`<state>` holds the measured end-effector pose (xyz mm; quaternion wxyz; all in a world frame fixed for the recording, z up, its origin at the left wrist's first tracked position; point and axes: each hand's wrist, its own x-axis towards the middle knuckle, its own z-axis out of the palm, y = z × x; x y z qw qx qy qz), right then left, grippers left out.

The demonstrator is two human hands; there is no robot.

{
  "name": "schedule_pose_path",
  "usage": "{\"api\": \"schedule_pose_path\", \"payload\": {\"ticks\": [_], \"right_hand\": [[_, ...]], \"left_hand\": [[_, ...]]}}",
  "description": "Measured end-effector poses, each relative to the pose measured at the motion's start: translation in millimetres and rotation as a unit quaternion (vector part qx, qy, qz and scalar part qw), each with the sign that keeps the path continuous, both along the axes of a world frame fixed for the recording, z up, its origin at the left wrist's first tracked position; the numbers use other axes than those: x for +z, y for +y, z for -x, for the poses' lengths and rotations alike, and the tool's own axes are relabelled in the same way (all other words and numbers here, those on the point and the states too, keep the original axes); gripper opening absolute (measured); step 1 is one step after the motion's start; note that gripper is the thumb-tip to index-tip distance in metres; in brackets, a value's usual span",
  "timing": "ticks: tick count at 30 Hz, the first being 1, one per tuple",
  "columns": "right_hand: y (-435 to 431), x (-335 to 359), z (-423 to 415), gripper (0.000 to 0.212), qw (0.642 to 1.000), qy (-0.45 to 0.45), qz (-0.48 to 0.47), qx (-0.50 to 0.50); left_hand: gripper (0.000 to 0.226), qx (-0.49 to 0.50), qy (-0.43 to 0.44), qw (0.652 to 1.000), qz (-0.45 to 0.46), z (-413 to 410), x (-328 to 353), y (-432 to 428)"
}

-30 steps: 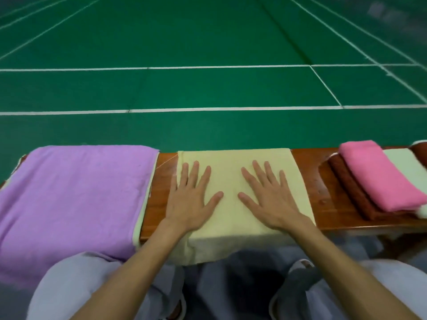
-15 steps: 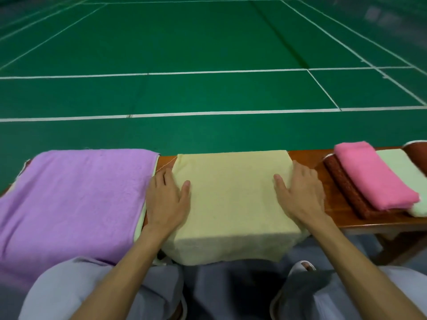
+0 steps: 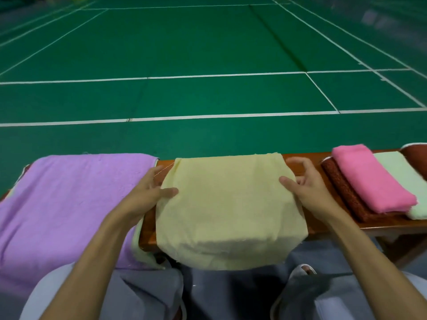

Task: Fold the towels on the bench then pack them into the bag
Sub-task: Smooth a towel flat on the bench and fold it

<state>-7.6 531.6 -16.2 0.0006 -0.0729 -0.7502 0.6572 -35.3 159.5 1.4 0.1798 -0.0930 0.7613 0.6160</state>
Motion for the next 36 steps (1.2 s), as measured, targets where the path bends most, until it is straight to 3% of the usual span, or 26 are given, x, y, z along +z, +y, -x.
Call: {"api": "schedule_pose_path", "payload": {"ticks": [2, 4, 10, 16, 20, 24, 28, 33, 36], "right_hand": [[12.2, 10.7, -2.8, 0.057, 0.997, 0.010, 0.053, 0.061], [19.9, 22.7, -4.1, 0.050, 0.992, 0.006, 0.039, 0.123], [42.6, 22.2, -9.9, 0.037, 0.971, -0.036, -0.138, 0.193], [41.3, 28.7, -13.3, 0.021, 0.981, 0.035, -0.154, 0.111], [45.4, 33.1, -9.9, 0.013, 0.958, 0.102, -0.261, 0.060], [34.6, 45.8, 5.8, 0.016, 0.965, 0.137, -0.223, -0.030], [14.6, 49.0, 38.5, 0.024, 0.991, 0.098, 0.003, -0.088], [3.0, 68.2, 67.8, 0.028, 0.958, 0.226, 0.147, -0.100], [4.1, 83.2, 58.5, 0.018, 0.939, 0.274, 0.189, -0.090]], "left_hand": [[0.051, -0.073, 0.002, 0.997, -0.026, -1.2, 5.3, -13.2], [0.039, -0.113, 0.008, 0.994, 0.005, -1.3, 5.1, -25.6], [0.023, -0.057, 0.092, 0.984, 0.145, -4.1, 0.2, -30.6], [0.016, -0.029, 0.169, 0.957, 0.234, -5.3, 4.8, -25.3], [0.005, -0.022, 0.183, 0.950, 0.253, -6.5, 20.3, -25.0], [0.007, 0.028, 0.162, 0.971, 0.176, 4.9, 35.3, -18.4], [0.014, 0.084, 0.148, 0.985, -0.042, 35.9, 39.9, -4.5], [0.017, 0.132, 0.307, 0.921, -0.201, 57.9, 42.7, -5.5], [0.018, 0.097, 0.360, 0.892, -0.255, 49.8, 61.5, -18.0]]}}
